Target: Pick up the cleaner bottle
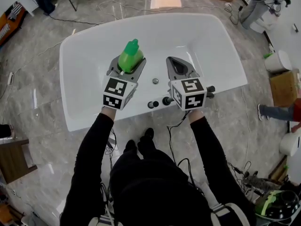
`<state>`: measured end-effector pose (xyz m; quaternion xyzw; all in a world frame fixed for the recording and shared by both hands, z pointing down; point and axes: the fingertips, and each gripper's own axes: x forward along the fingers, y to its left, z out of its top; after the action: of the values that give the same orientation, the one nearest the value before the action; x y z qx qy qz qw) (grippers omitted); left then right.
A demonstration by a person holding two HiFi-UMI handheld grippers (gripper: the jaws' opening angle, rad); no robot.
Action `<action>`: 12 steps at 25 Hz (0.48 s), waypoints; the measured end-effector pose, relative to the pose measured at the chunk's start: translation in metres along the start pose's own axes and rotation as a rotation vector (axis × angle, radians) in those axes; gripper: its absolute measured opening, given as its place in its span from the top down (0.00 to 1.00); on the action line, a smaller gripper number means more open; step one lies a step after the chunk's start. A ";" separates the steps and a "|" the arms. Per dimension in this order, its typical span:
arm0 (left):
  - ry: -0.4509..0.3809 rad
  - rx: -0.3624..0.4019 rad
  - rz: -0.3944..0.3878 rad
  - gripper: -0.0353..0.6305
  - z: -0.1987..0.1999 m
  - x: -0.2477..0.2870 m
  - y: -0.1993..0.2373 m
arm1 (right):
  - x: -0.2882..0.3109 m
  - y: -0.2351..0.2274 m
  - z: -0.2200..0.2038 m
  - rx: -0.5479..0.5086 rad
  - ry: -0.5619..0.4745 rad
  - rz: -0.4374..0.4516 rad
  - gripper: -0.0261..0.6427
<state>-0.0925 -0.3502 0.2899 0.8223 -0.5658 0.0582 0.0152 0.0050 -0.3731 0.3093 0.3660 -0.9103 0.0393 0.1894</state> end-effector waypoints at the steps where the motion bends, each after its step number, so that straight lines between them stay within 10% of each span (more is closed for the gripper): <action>1: 0.000 0.000 0.001 0.67 0.001 0.000 -0.001 | -0.001 0.000 0.000 -0.001 -0.001 0.001 0.96; 12: -0.001 -0.009 -0.007 0.67 0.001 -0.001 -0.002 | 0.002 0.011 0.005 -0.008 -0.019 0.013 0.96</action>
<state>-0.0909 -0.3490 0.2890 0.8242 -0.5633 0.0552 0.0189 -0.0056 -0.3681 0.3059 0.3597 -0.9145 0.0333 0.1820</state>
